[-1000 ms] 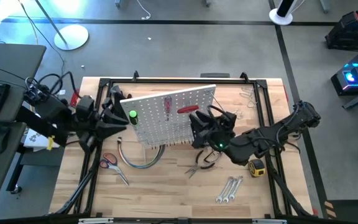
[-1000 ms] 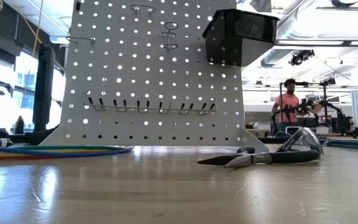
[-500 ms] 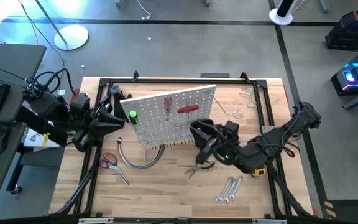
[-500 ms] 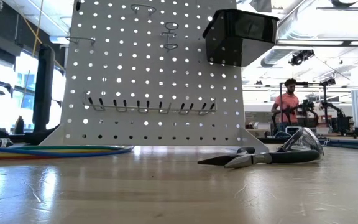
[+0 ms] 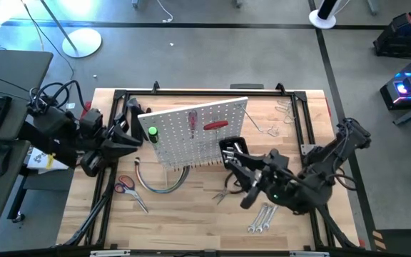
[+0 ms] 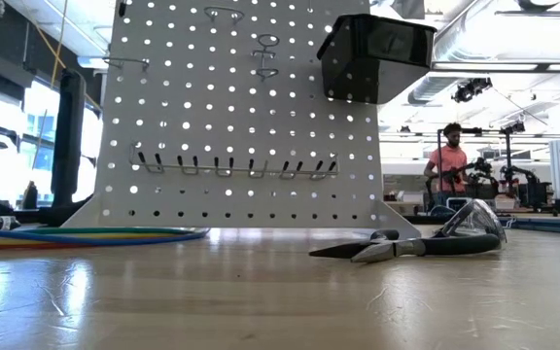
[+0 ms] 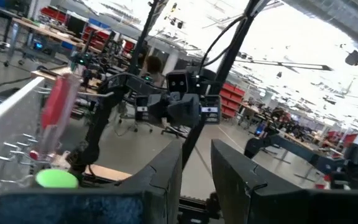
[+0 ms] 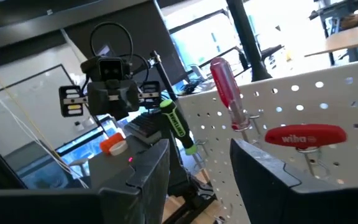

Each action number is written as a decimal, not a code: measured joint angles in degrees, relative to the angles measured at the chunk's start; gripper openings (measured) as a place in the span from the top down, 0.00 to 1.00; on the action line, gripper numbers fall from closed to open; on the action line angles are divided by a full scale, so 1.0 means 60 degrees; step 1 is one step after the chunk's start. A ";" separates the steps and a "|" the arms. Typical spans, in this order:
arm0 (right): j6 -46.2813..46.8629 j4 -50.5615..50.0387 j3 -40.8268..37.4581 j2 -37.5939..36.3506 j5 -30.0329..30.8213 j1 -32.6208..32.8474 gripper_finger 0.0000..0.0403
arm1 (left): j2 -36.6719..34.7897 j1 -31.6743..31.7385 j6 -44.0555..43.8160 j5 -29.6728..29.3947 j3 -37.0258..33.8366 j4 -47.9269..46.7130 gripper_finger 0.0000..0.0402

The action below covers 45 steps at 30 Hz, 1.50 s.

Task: Hang tools onto peg board
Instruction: Hang the wrench on the peg board

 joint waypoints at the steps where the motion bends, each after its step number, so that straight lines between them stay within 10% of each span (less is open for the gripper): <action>1: -0.0147 0.0072 0.0000 0.0000 0.0107 0.0087 0.59 | 0.0000 -0.0078 -0.0120 0.0002 0.0000 0.0001 0.81; 13: -0.0663 0.0281 0.0000 0.0000 0.0945 0.0438 0.59 | 0.0432 -0.1053 -0.3612 0.2407 0.0000 -0.0470 0.81; 27: -0.1901 0.1116 0.0000 0.0004 0.0841 0.1397 0.59 | 0.2789 -0.2749 -0.6100 0.1408 0.0000 -0.1150 0.81; 35: 0.5936 -0.3660 0.0000 0.0004 0.0669 0.2202 0.59 | 0.3955 -0.2755 -0.7114 0.0512 -0.0007 -0.1925 0.81; 40: 1.2725 -0.8240 -0.0021 0.0365 -0.2877 0.2250 0.60 | 0.4072 -0.2625 -0.7451 0.0420 -0.0011 -0.2801 0.81; 45: 1.2996 -0.8660 -0.0025 0.0956 -0.5691 0.1403 0.61 | 0.3950 -0.2253 -0.7374 0.0414 -0.0011 -0.3270 0.81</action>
